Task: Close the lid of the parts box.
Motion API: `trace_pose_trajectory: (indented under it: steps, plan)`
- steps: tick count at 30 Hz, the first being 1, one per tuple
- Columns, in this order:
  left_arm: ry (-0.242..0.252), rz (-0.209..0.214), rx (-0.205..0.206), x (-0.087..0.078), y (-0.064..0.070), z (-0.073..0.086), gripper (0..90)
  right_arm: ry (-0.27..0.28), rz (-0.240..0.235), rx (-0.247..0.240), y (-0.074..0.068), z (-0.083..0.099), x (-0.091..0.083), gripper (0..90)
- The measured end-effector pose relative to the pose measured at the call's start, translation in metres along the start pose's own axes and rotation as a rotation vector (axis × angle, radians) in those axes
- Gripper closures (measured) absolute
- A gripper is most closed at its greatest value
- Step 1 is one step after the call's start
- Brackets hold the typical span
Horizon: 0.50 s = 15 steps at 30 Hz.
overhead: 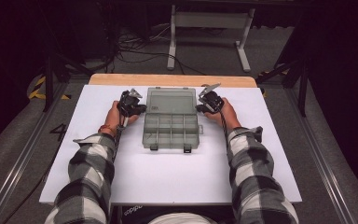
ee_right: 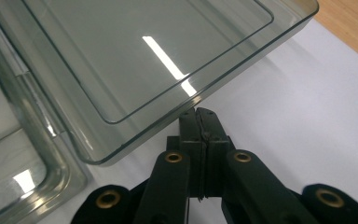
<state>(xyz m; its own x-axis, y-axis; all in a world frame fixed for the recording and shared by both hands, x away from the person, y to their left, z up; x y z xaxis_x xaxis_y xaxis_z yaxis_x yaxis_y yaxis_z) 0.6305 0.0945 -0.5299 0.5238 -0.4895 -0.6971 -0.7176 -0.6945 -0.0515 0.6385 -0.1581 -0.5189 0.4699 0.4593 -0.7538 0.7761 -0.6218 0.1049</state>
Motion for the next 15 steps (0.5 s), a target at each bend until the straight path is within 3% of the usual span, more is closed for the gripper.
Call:
trace_pose_trajectory:
  steps: [4,9,12,15]
  plan:
    - [0.008,0.035,-0.046,0.002,-0.002,-0.002,88.8,0.017,0.017,0.01,0.002,-0.003,0.003,90.0]
    - [0.016,0.02,-0.073,0.007,-0.002,-0.007,89.5,0.037,0.025,0.03,0.002,-0.006,0.006,90.0]
    - [0.013,0.021,-0.067,0.007,0.0,-0.008,89.7,0.064,0.015,0.05,0.003,-0.006,0.007,90.0]
    - [0.047,-0.006,-0.078,0.004,-0.005,-0.014,89.5,0.086,0.02,0.053,0.004,-0.009,0.006,90.0]
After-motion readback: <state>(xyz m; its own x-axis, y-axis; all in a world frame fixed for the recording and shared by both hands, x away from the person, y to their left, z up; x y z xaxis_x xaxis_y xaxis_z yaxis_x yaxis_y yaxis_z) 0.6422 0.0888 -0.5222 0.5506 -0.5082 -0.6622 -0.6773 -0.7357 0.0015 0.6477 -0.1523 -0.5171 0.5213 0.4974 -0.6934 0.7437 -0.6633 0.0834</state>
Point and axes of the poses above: each handheld gripper's, and its own axes: x roughly forward along the jaws, z roughly out of its underside, y roughly to its right, the point moved 10 cm from there along x, roughly forward along the jaws, and after that the axes turned 1 degree about -z, right-handed, at the moved point
